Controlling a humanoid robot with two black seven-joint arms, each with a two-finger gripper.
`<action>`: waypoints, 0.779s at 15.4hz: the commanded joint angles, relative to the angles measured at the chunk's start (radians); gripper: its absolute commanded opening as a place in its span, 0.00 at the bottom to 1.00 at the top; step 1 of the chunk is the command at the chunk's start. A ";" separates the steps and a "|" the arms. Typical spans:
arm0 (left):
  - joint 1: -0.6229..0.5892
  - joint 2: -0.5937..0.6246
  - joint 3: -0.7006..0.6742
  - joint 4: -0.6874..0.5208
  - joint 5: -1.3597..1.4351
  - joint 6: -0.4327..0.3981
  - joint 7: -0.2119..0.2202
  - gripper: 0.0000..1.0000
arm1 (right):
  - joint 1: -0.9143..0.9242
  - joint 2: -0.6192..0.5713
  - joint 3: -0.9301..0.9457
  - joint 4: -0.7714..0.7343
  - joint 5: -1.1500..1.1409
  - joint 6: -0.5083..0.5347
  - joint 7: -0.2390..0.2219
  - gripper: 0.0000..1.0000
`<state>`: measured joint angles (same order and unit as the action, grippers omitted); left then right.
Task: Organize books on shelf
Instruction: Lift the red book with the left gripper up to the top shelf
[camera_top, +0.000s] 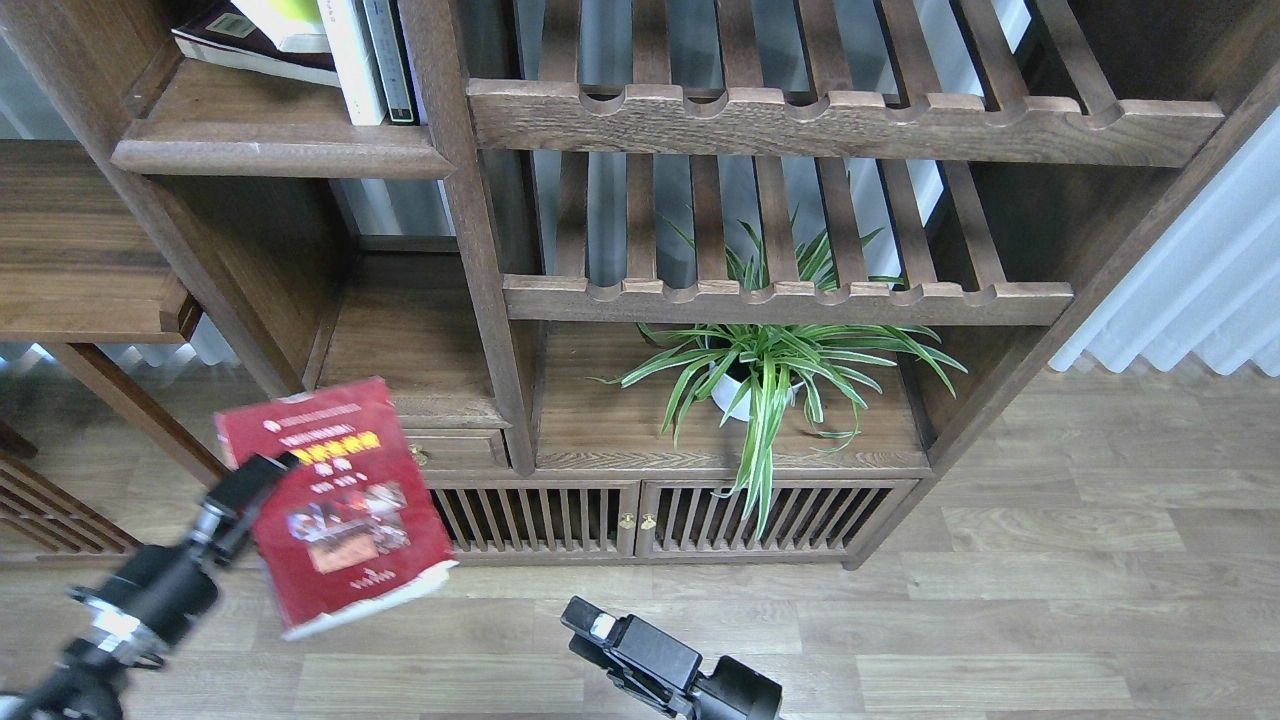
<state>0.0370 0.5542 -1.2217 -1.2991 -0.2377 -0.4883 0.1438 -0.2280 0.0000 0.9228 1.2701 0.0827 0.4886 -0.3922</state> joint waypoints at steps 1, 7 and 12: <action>0.001 0.050 -0.088 -0.049 0.029 0.000 0.028 0.01 | -0.001 0.000 0.010 0.000 0.000 0.000 0.000 0.98; 0.004 0.105 -0.186 -0.085 0.052 0.000 0.046 0.01 | -0.002 0.000 0.022 -0.002 0.000 0.000 0.000 0.98; 0.000 0.160 -0.266 -0.085 0.051 0.000 0.043 0.01 | -0.001 0.000 0.022 -0.008 -0.001 0.000 0.000 0.98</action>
<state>0.0414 0.6746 -1.4318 -1.3832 -0.1858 -0.4889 0.1901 -0.2295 0.0000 0.9448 1.2680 0.0827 0.4886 -0.3914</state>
